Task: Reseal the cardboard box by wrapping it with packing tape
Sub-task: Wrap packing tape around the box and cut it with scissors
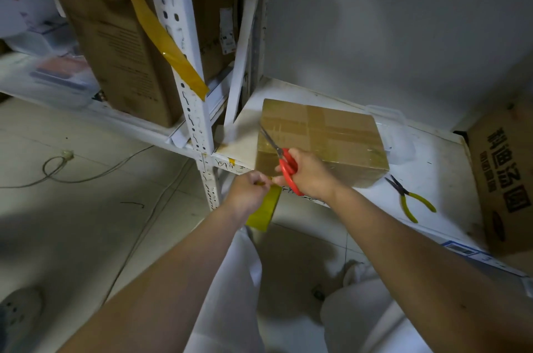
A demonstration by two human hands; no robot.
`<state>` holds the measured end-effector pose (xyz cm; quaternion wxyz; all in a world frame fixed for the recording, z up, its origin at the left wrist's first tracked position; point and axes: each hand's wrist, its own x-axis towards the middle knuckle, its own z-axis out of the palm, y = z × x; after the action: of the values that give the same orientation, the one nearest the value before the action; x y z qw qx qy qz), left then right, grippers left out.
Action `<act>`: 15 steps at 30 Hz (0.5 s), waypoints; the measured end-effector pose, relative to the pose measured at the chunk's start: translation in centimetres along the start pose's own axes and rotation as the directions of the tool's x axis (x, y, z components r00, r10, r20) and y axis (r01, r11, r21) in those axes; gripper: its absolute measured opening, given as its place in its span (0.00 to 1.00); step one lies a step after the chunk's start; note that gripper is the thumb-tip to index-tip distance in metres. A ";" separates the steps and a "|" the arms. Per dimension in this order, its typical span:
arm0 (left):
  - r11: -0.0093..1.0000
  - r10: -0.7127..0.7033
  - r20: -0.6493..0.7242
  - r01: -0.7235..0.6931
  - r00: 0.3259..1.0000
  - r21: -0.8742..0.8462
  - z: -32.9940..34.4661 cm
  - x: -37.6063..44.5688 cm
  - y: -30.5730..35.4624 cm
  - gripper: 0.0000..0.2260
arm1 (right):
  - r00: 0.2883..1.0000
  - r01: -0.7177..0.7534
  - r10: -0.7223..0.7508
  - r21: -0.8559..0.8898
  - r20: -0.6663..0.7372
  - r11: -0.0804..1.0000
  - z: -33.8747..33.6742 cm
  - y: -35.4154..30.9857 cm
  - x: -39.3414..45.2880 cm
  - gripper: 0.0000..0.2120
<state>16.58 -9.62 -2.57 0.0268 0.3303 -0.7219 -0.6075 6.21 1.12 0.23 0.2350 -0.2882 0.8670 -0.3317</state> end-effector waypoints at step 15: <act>0.925 0.002 0.172 0.063 0.985 -0.376 -0.8 -2.2 2.2 0.32 | 0.978 -0.021 0.012 -0.038 -0.208 0.999 -1.8 -3.5 0.0 0.14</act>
<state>17.68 -9.10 0.36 0.0196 0.2774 -0.5851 -0.7618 6.33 -0.20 3.92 0.1401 -0.2494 0.8956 -0.3407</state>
